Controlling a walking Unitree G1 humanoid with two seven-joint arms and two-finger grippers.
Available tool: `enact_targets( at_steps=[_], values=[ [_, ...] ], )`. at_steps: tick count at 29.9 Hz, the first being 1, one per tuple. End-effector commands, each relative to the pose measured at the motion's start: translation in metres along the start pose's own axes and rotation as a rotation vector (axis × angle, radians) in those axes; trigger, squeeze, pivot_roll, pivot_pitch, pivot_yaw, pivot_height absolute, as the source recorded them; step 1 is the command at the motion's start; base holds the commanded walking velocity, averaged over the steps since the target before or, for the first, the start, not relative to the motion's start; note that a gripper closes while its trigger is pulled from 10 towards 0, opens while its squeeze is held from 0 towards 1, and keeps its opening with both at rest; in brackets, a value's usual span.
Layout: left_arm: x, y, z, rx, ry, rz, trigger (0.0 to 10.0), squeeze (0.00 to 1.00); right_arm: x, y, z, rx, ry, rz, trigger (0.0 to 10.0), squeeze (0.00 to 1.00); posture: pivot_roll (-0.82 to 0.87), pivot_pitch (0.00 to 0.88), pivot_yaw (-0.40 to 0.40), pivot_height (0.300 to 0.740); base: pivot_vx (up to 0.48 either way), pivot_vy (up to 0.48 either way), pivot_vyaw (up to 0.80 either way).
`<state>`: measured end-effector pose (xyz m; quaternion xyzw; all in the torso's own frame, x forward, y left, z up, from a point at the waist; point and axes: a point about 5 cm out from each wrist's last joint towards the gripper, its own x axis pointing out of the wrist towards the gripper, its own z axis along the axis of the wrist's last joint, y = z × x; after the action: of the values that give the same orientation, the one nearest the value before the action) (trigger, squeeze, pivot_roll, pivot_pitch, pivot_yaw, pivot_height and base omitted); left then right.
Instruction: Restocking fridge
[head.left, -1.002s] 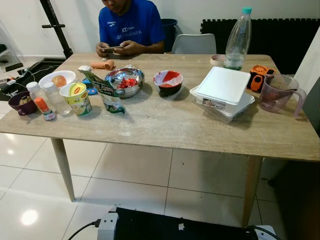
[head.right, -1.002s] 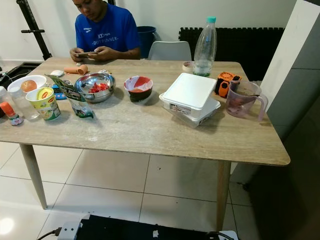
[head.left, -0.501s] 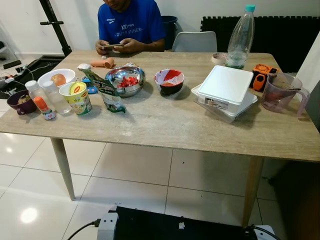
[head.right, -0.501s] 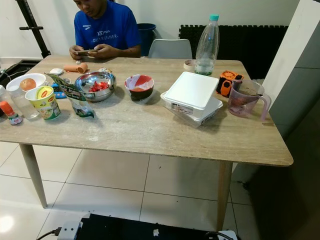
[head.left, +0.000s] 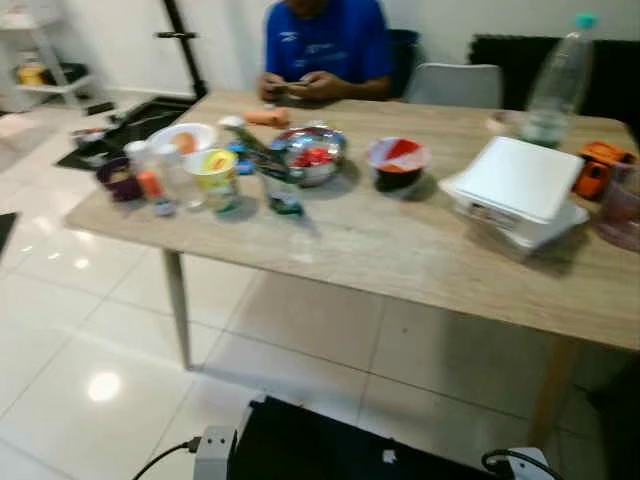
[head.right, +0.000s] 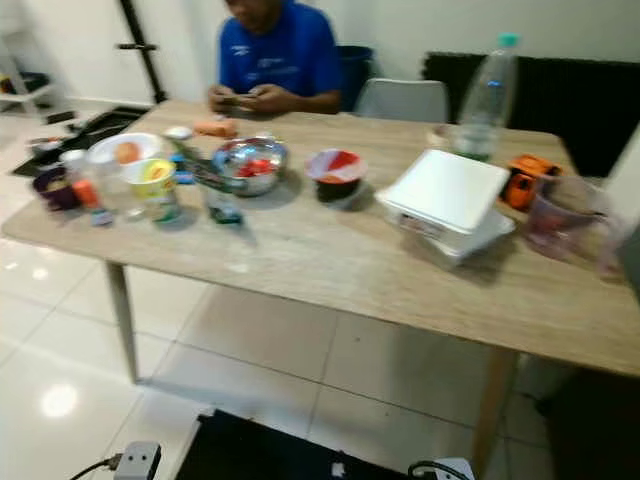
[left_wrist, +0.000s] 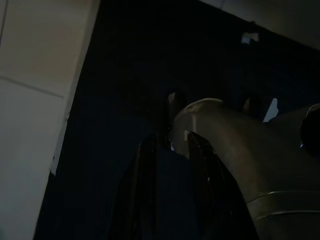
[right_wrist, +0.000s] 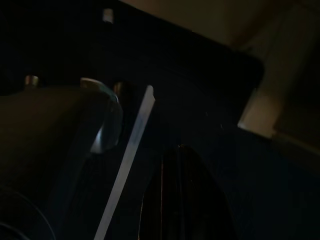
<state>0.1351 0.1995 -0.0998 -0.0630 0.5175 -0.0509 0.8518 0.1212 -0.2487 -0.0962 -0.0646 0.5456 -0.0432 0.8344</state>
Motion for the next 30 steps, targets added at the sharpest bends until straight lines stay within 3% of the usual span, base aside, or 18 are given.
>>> enact_targets(
  at_steps=[1, 30],
  values=[
    [-0.0026, 0.0071, -0.0021, 0.008, 0.01, 0.017, 10.0, 0.0, -0.0002, 0.0013, -0.0021, -0.007, 0.004, 0.006, 10.0, 0.0, -0.04, 0.028, 0.041, 0.74, 0.0, 0.0, 0.73],
    [-0.0026, 0.0067, -0.0023, 0.005, 0.01, 0.012, 10.0, 0.0, -0.0001, 0.0029, -0.0028, -0.018, 0.005, 0.018, 10.0, 0.0, -0.05, 0.027, 0.04, 0.74, 0.0, 0.0, 0.74]
  ],
)
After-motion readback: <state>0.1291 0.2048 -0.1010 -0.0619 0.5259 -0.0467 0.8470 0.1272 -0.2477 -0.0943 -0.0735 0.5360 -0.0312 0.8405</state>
